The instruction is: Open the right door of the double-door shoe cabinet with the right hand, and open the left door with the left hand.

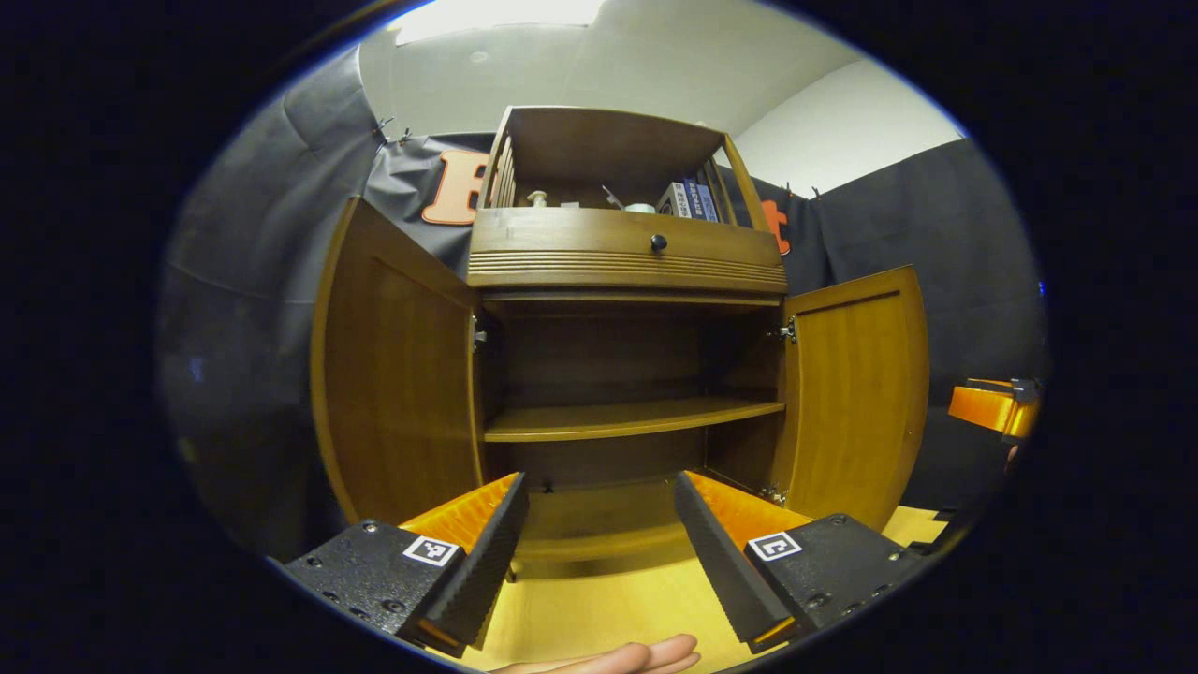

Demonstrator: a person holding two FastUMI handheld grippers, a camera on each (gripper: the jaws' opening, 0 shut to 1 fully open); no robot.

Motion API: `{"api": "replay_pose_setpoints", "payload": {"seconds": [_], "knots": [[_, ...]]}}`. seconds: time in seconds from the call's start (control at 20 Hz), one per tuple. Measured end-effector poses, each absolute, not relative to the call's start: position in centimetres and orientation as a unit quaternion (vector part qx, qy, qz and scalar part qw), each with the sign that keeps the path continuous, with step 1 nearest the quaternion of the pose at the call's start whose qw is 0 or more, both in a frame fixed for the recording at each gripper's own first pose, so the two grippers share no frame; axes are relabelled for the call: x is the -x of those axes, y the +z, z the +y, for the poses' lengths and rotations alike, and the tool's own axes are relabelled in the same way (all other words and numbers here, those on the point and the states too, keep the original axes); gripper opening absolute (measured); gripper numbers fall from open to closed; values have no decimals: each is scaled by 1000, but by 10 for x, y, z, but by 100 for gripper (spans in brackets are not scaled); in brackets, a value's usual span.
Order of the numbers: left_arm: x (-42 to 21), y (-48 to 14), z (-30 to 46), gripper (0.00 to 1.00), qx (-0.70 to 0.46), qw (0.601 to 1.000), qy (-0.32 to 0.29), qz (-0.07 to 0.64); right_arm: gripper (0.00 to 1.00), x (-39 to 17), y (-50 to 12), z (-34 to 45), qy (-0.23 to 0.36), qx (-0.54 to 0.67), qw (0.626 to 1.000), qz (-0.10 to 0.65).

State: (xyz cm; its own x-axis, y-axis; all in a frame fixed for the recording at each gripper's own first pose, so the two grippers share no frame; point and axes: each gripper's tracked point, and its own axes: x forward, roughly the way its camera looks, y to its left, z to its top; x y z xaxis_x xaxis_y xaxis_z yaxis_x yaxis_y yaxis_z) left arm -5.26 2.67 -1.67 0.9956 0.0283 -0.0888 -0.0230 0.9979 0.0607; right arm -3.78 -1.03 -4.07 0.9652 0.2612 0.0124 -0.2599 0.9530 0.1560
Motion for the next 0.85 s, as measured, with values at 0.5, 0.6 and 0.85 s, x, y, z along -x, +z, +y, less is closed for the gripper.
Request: {"api": "replay_pose_setpoints", "payload": {"seconds": [0.5, 0.6, 0.85], "knots": [[-20, -15, -10, 97, -8, 999, 39, 31, 100, -21, -40, 4, 144, -56, 988, 12], [-30, -21, -16, 99, -6, 999, 40, 28, 98, -36, -37, 11, 146, -40, 988, 18], [-51, -38, -14, 97, -23, 997, 69, 33, 98, -65, -31, 31, 153, -16, 987, 42]]}}
